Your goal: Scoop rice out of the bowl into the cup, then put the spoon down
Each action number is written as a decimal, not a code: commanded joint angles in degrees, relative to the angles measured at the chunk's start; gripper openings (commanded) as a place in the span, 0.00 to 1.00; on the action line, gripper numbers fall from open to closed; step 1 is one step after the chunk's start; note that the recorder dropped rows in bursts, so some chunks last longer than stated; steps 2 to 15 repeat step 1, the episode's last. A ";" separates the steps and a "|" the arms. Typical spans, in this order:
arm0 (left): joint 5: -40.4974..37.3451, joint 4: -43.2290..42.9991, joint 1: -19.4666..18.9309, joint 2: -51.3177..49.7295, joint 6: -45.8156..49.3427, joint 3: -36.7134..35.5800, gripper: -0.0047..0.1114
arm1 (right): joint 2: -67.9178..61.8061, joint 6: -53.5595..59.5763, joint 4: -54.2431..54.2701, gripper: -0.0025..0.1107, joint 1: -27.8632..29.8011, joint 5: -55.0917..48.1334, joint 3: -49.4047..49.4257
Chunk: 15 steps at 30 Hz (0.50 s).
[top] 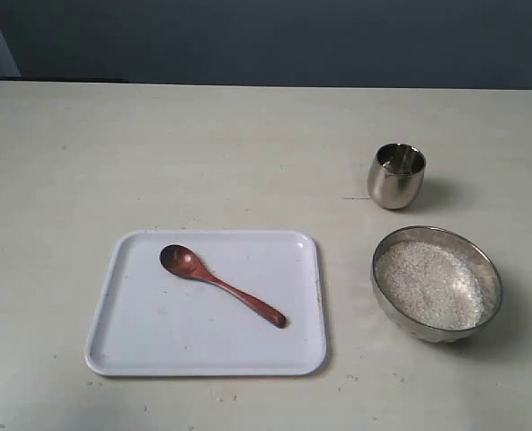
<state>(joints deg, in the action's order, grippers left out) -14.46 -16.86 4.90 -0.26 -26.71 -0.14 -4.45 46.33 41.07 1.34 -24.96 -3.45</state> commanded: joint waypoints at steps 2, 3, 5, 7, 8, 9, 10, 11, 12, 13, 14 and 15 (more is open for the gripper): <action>0.74 -0.55 0.43 0.26 -0.15 0.14 0.04 | 0.34 0.10 -0.08 0.02 0.34 -0.08 0.30; 0.74 -0.55 0.43 0.26 -0.15 0.14 0.04 | 0.34 0.10 -0.08 0.02 0.34 -0.08 0.30; 0.74 -0.55 0.43 0.26 -0.15 0.14 0.04 | 0.34 0.10 -0.08 0.02 0.34 -0.08 0.30; 0.74 -0.55 0.43 0.26 -0.15 0.14 0.04 | 0.34 0.10 -0.08 0.02 0.34 -0.08 0.30; 0.74 -0.55 0.43 0.26 -0.15 0.14 0.04 | 0.34 0.10 -0.08 0.02 0.34 -0.08 0.30; 0.74 -0.55 0.43 0.26 -0.15 0.14 0.04 | 0.34 0.10 -0.08 0.02 0.34 -0.08 0.30; 0.74 -0.55 0.43 0.26 -0.15 0.14 0.04 | 0.34 0.10 -0.08 0.02 0.34 -0.08 0.30; 0.74 -0.55 0.43 0.26 -0.15 0.14 0.04 | 0.34 0.10 -0.08 0.02 0.34 -0.08 0.30; 0.74 -0.55 0.43 0.26 -0.15 0.14 0.04 | 0.34 0.10 -0.08 0.02 0.34 -0.08 0.30; 0.74 -0.55 0.43 0.26 -0.15 0.14 0.04 | 0.34 0.10 -0.08 0.02 0.34 -0.08 0.30; 0.74 -0.55 0.43 0.26 -0.15 0.14 0.04 | 0.34 0.10 -0.08 0.02 0.34 -0.08 0.30; 0.74 -0.55 0.43 0.26 -0.15 0.14 0.04 | 0.34 0.10 -0.08 0.02 0.34 -0.08 0.30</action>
